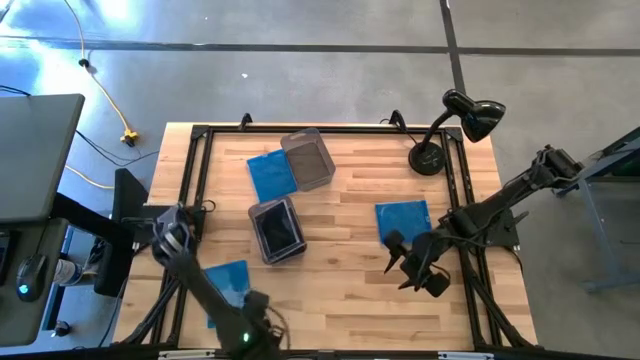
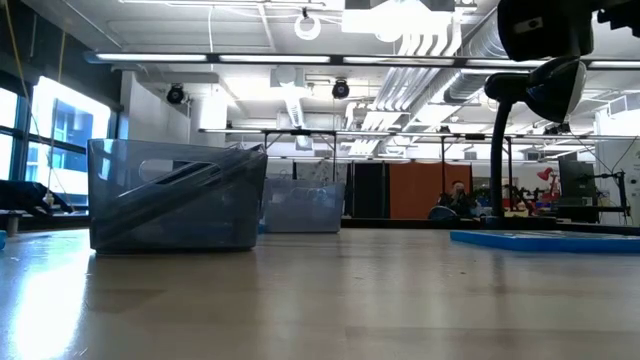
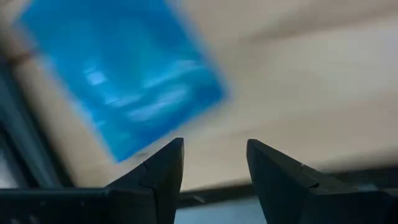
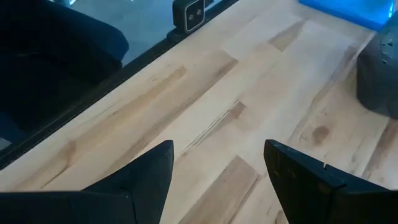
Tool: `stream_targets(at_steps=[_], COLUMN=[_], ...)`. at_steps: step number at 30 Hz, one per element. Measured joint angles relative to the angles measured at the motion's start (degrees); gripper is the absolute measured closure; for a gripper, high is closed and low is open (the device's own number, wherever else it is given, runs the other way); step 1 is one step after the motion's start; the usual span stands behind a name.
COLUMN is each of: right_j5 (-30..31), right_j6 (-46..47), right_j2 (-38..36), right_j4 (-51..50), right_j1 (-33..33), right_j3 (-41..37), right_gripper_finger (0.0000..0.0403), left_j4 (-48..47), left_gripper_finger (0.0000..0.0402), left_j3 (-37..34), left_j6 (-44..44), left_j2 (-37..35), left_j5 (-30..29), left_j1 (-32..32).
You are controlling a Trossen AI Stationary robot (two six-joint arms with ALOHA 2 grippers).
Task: Pick & place jewel cases by type
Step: Put the bottom left blue CD case into the top black bin
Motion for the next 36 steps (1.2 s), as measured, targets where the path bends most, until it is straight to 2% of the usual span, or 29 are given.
stream_targets(at_steps=[3, 5, 10, 14, 17, 20, 24, 29, 31, 36], right_j5=[-1.09, -2.56, -5.86, -7.66, -7.95, -7.5, -7.46, -7.4, -7.32, -4.91], right_j6=[0.31, 1.51, 6.01, 7.91, 8.36, 7.71, 7.66, 7.35, 6.75, 4.98], right_j2=[-0.02, -0.02, -0.02, -0.04, -0.04, -0.04, -0.04, -0.04, -0.04, -0.04], right_j4=[-0.48, -0.52, -0.88, -1.01, -1.06, -1.09, -0.93, -0.87, -0.79, 0.43], right_j1=[-0.01, -0.02, 0.0, 0.0, 0.18, 0.41, 0.5, 0.63, 0.63, 0.63], right_j3=[0.02, 0.02, 0.02, 0.02, 0.04, 0.04, 0.04, 0.04, 0.04, -0.61], right_gripper_finger=[0.0155, 0.0155, 0.0155, 0.0155, 0.0155, 0.0155, 0.0155, 0.0155, 0.0155, 0.0155], left_j4=[-4.4, -3.8, -3.8, -3.57, -2.16, 3.97, 13.79, 28.19, 34.06, 45.23], left_gripper_finger=[0.0229, 0.0229, 0.0229, 0.0229, 0.0229, 0.0229, 0.0229, 0.0229, 0.0229, 0.0229], left_j3=[-0.07, -0.24, -3.31, -6.7, -6.7, -6.13, -4.87, -3.48, -3.48, -3.14], left_j6=[-15.19, -18.41, -15.96, -15.68, -14.74, -13.29, -8.19, 7.72, 15.17, 29.72], left_j2=[3.47, 5.66, 9.32, 8.81, 8.66, 8.45, 8.57, 8.9, 8.97, 8.96], left_j5=[1.18, 1.07, -0.25, -0.38, -4.15, -11.15, -20.97, -30.49, -30.49, -21.99], left_j1=[-1.26, -1.37, -0.65, 0.73, 1.48, 2.81, 4.7, 8.42, 10.94, 16.99])
